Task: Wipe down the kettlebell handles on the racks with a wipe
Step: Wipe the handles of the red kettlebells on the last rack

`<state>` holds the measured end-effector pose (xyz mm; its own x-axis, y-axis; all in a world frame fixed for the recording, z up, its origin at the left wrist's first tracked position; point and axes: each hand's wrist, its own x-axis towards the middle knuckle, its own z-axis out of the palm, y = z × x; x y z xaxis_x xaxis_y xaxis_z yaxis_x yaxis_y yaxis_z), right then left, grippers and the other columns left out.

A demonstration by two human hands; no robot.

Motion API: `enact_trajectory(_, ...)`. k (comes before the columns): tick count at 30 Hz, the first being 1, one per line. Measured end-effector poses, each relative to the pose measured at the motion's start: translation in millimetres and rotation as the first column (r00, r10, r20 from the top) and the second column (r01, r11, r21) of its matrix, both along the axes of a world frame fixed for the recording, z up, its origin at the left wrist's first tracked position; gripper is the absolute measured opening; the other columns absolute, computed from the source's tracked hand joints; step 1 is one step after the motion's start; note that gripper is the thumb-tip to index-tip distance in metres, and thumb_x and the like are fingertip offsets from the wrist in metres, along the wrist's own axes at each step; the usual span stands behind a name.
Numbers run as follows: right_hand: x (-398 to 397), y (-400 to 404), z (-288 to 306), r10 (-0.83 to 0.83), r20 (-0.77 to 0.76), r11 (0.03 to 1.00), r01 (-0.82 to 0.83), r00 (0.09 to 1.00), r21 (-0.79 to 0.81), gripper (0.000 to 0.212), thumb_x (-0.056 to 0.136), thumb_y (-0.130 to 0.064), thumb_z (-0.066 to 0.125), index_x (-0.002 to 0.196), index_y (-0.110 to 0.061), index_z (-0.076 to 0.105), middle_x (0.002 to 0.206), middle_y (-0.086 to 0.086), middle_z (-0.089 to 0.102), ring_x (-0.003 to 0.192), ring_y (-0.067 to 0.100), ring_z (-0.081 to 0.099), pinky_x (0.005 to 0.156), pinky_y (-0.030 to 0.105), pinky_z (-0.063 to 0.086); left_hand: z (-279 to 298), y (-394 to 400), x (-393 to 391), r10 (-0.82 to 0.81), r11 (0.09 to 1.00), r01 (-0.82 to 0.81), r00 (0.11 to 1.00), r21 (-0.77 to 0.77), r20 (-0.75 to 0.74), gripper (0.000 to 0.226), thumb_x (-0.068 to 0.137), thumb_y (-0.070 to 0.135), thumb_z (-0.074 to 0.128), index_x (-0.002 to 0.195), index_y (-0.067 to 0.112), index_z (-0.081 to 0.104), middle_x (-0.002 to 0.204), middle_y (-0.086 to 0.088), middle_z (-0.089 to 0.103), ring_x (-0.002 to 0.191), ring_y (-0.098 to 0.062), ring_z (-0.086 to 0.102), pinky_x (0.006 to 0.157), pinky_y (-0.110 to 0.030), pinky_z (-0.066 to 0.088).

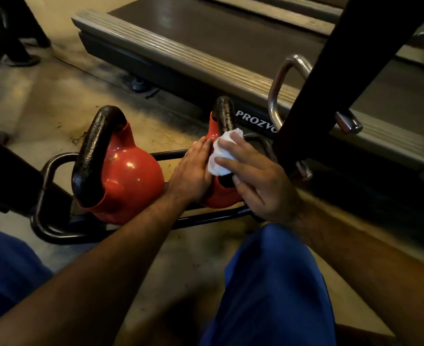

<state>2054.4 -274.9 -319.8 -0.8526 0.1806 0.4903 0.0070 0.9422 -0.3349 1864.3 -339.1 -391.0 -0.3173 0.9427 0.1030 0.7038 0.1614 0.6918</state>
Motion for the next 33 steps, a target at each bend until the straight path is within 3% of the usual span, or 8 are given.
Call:
enact_trajectory(9,12.3,-13.4,-36.6,-0.01,-0.119,0.999,0.005,0.993,-0.045,0.053,0.092,0.002,0.058,0.144,0.004,0.046,0.158,0.024,0.03,0.152,0.037,0.022,0.119,0.053,0.03,5.8,0.7,-0.7,0.014,0.999,-0.011,0.998,-0.049,0.057,0.079,0.088,0.063,0.04,0.152,0.017,0.032,0.158,-0.006,0.031,0.147,-0.022,0.027,0.118,-0.049,0.028)
enact_trajectory(14,0.0,-10.0,-37.1,-0.086,-0.172,0.993,0.069,0.981,-0.101,0.051,0.096,-0.005,0.056,0.145,0.006,0.045,0.158,0.024,0.032,0.152,0.036,0.023,0.122,0.048,0.026,11.5,2.1,-1.4,0.026,0.997,-0.014,0.988,-0.079,0.152,0.058,0.094,0.065,0.041,0.146,0.038,0.035,0.155,0.001,0.038,0.143,-0.017,0.035,0.116,-0.048,0.032)
enact_trajectory(16,-0.6,-18.8,-39.5,-0.115,-0.193,0.984,0.086,0.975,-0.153,0.05,0.099,-0.01,0.054,0.145,0.006,0.045,0.158,0.023,0.032,0.152,0.035,0.024,0.123,0.046,0.025,12.4,2.8,-3.3,0.051,0.988,-0.025,0.985,-0.152,0.165,0.059,0.095,0.062,0.044,0.145,0.03,0.039,0.148,-0.005,0.046,0.137,-0.021,0.044,0.111,-0.048,0.039)
enact_trajectory(20,8.4,-32.7,-46.5,-0.142,-0.21,0.964,0.087,0.967,-0.251,0.052,0.098,-0.01,0.056,0.146,0.006,0.042,0.16,0.022,0.029,0.153,0.033,0.021,0.123,0.041,0.024,19.9,4.0,1.4,0.067,0.951,-0.027,0.99,-0.307,0.122,0.05,0.095,0.029,0.054,0.124,-0.012,0.052,0.13,-0.031,0.053,0.126,-0.043,0.05,0.106,-0.048,0.042)
enact_trajectory(25,-4.0,-37.2,-44.5,-0.196,-0.261,0.931,0.096,0.945,-0.351,0.054,0.099,-0.015,0.054,0.147,0.006,0.041,0.159,0.022,0.031,0.152,0.032,0.025,0.122,0.041,0.027,12.0,-2.5,11.5,0.056,0.997,-0.046,0.983,-0.058,0.175,0.084,0.086,0.074,0.042,0.136,0.007,0.05,0.135,-0.019,0.055,0.127,-0.033,0.052,0.103,-0.056,0.044)
enact_trajectory(28,-9.0,-39.4,-43.5,-0.24,-0.271,0.914,0.122,0.932,-0.388,0.051,0.097,-0.013,0.061,0.142,0.006,0.047,0.157,0.02,0.036,0.15,0.03,0.031,0.117,0.046,0.036,8.8,-1.2,10.0,0.038,0.995,-0.022,0.984,-0.095,0.173,0.069,0.091,0.061,0.044,0.14,0.013,0.047,0.14,-0.019,0.051,0.131,-0.035,0.048,0.108,-0.055,0.04)
enact_trajectory(31,-11.1,-37.3,-35.9,-0.297,-0.308,0.917,0.18,0.904,-0.356,0.049,0.095,-0.012,0.065,0.14,0.002,0.052,0.15,0.019,0.045,0.143,0.028,0.041,0.111,0.044,0.043,3.7,-2.7,10.1,0.056,0.99,-0.051,0.998,-0.133,0.034,0.065,0.088,0.035,0.037,0.147,0.008,0.039,0.152,-0.018,0.04,0.141,-0.033,0.037,0.118,-0.043,0.029)
enact_trajectory(33,-17.3,-31.6,-29.3,-0.327,-0.301,0.93,0.249,0.896,-0.271,0.049,0.097,-0.016,0.063,0.143,-0.004,0.051,0.145,0.019,0.047,0.137,0.027,0.045,0.106,0.042,0.046,1.3,0.7,7.5,0.03,0.997,-0.021,0.991,-0.073,0.127,0.06,0.095,0.048,0.04,0.149,0.022,0.036,0.151,-0.01,0.042,0.141,-0.03,0.038,0.114,-0.052,0.034)
